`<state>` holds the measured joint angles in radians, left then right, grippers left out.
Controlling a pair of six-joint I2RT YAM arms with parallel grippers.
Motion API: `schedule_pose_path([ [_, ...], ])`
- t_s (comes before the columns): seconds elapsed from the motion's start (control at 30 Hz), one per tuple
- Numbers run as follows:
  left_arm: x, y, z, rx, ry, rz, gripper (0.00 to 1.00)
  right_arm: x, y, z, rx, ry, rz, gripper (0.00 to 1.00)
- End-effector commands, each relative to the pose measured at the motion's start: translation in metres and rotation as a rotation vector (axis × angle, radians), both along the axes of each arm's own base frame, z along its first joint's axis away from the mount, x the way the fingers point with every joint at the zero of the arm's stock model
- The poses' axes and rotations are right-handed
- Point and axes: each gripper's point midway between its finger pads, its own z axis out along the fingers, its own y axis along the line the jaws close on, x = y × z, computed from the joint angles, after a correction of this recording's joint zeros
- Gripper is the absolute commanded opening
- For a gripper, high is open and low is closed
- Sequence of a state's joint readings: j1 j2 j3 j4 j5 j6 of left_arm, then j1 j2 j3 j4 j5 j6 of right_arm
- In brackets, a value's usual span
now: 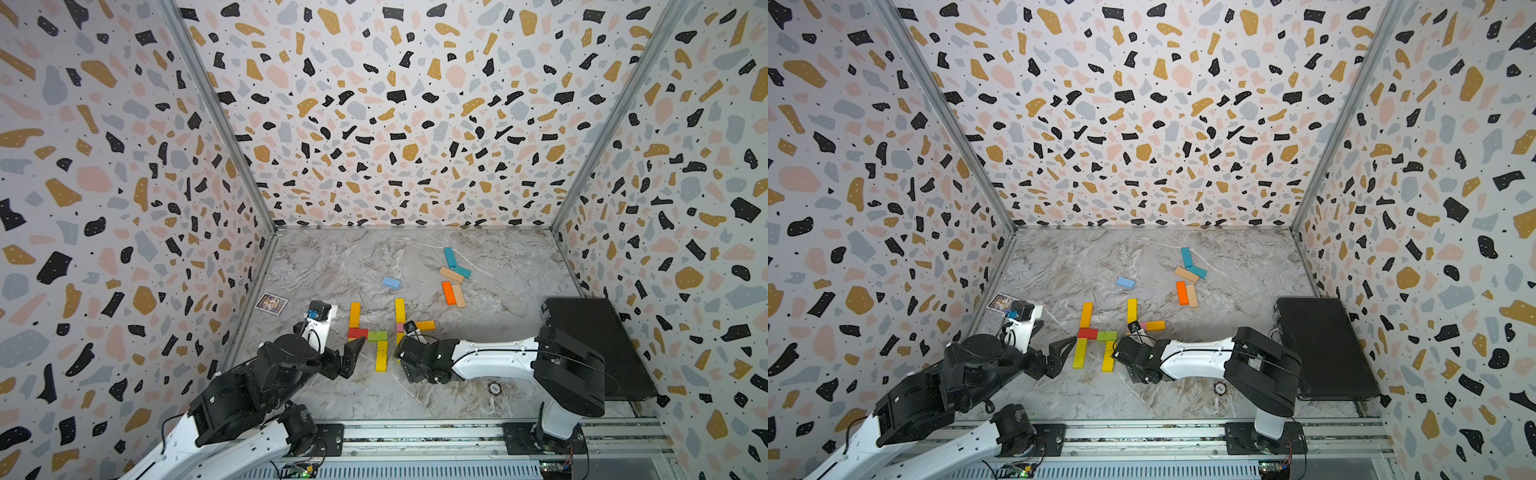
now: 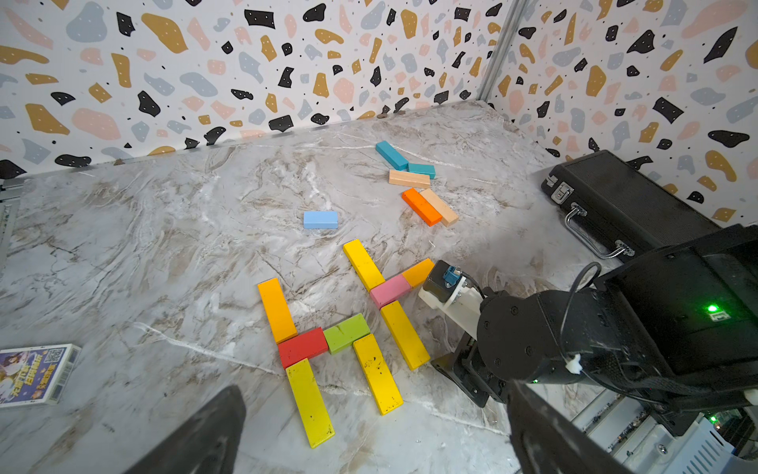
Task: Assemble the letter h with building blocks
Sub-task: Assemble the building block at the center of the board.
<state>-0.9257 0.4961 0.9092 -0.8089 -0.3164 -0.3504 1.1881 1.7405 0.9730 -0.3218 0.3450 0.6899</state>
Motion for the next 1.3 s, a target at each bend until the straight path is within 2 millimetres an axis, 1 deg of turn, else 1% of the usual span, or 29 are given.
schedule_pose_path([
  [0.0, 0.003, 0.000, -0.001, 0.015, -0.011, 0.006, 0.99, 0.003, -0.010, -0.004, -0.029, -0.008, -0.028, 0.81],
  [0.33, 0.004, 0.000, -0.002, 0.020, -0.010, 0.007, 0.99, 0.008, -0.014, -0.002, -0.018, -0.019, -0.043, 0.82],
  [0.47, 0.004, -0.001, -0.003, 0.021, -0.006, 0.008, 0.99, 0.010, -0.012, -0.002, -0.006, -0.017, -0.047, 0.82],
  [0.6, 0.004, 0.000, -0.004, 0.025, -0.004, 0.007, 0.99, 0.010, -0.016, 0.003, -0.012, -0.026, -0.049, 0.82],
  [0.67, 0.003, -0.001, -0.004, 0.023, -0.001, 0.006, 0.99, 0.008, -0.020, 0.009, -0.011, -0.027, -0.043, 0.82],
  [0.73, 0.003, -0.001, -0.004, 0.023, 0.000, 0.003, 0.99, 0.004, -0.019, 0.017, 0.019, -0.022, -0.020, 0.82],
  [0.87, 0.003, -0.001, -0.002, 0.017, -0.006, 0.003, 0.99, -0.001, -0.007, 0.034, 0.045, -0.061, 0.056, 0.85],
  [0.93, 0.003, -0.002, -0.002, 0.015, -0.007, 0.001, 0.99, -0.001, 0.000, 0.040, 0.032, -0.088, 0.085, 0.85],
  [1.0, 0.003, -0.002, -0.001, 0.012, -0.008, 0.000, 0.99, 0.000, 0.008, 0.042, 0.014, -0.104, 0.113, 0.85],
  [1.1, 0.003, -0.003, -0.003, 0.020, -0.002, -0.004, 0.99, -0.002, 0.025, 0.044, 0.009, -0.113, 0.173, 0.85],
  [1.27, 0.003, -0.004, -0.004, 0.023, 0.000, -0.006, 0.99, 0.001, 0.038, 0.039, -0.041, -0.109, 0.213, 0.85],
])
